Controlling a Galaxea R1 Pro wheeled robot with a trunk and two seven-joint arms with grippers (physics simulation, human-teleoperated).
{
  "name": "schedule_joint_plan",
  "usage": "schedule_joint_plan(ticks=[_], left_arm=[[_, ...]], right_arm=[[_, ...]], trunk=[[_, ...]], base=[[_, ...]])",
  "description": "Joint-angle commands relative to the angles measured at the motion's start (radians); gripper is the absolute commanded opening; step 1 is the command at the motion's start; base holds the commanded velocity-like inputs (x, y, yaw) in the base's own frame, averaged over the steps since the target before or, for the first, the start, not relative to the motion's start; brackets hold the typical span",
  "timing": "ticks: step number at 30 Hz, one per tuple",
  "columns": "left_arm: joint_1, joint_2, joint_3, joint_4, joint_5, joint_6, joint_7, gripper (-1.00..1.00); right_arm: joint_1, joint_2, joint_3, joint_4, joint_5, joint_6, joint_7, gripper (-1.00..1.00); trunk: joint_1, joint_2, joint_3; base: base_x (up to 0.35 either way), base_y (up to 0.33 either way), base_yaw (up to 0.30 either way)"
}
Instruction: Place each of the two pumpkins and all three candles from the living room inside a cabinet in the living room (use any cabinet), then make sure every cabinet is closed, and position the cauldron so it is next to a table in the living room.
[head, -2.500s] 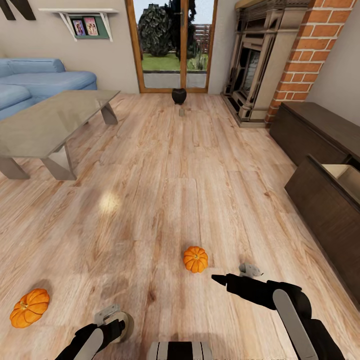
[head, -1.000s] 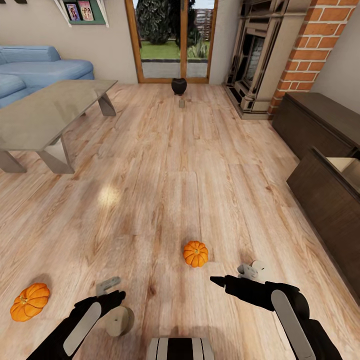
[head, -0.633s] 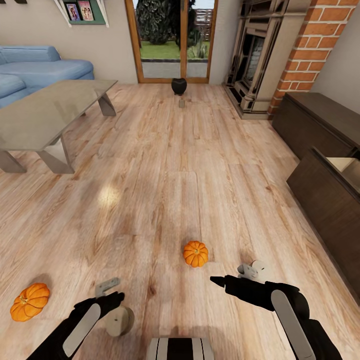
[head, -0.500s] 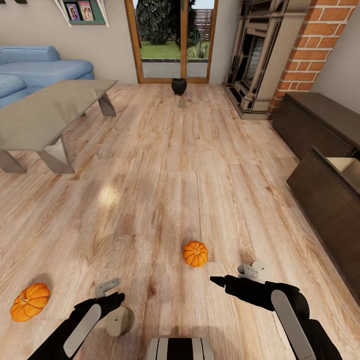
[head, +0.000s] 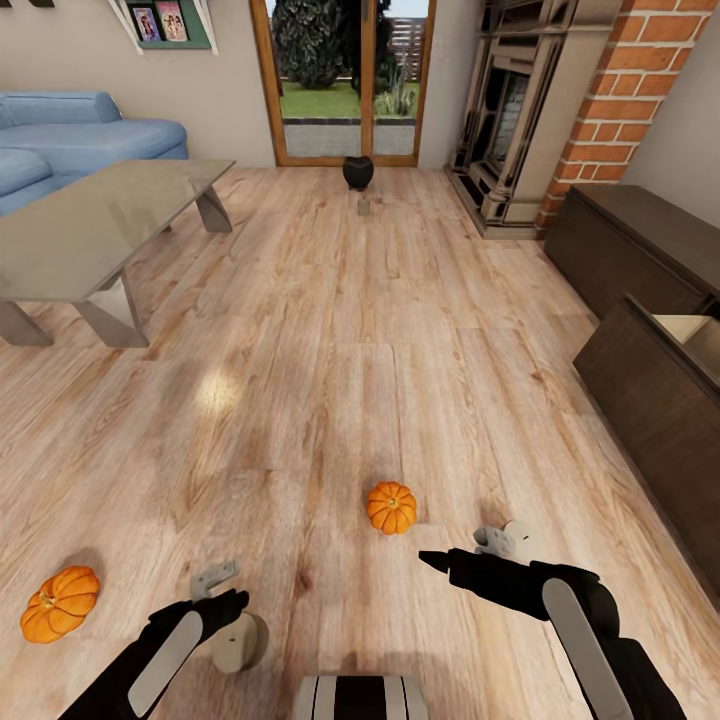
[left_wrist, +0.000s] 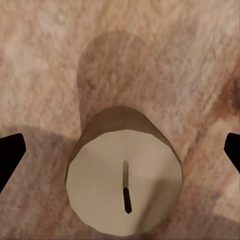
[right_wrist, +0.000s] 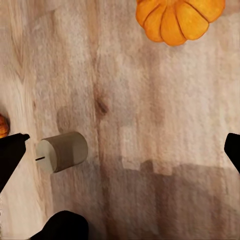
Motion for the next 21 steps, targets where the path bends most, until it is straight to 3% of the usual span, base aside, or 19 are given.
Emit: schedule_joint_plan(ticks=[1,7,21], left_arm=[[-0.001,0.001,-0.005,-0.001,0.01,0.0,0.01,1.0],[-0.001,0.001,-0.005,0.001,0.013,0.0,0.01,1.0],[-0.001,-0.004,-0.011,0.01,0.013,-0.001,0.009,1.0]], right_arm=[[0.0,0.0,0.015,-0.002,0.006,0.004,0.015,1.0],[0.0,-0.001,0.049,-0.003,0.006,0.024,0.088,1.0],[-0.001,0.001,0.05,-0.002,0.006,0.032,0.097,1.0]], trunk=[[0.0,0.0,-0.001],[0.002,-0.001,-0.02],[0.003,-0.002,-0.024]], base=[[0.0,0.0,0.0],[0.0,0.0,0.0],[0.0,0.0,0.0]])
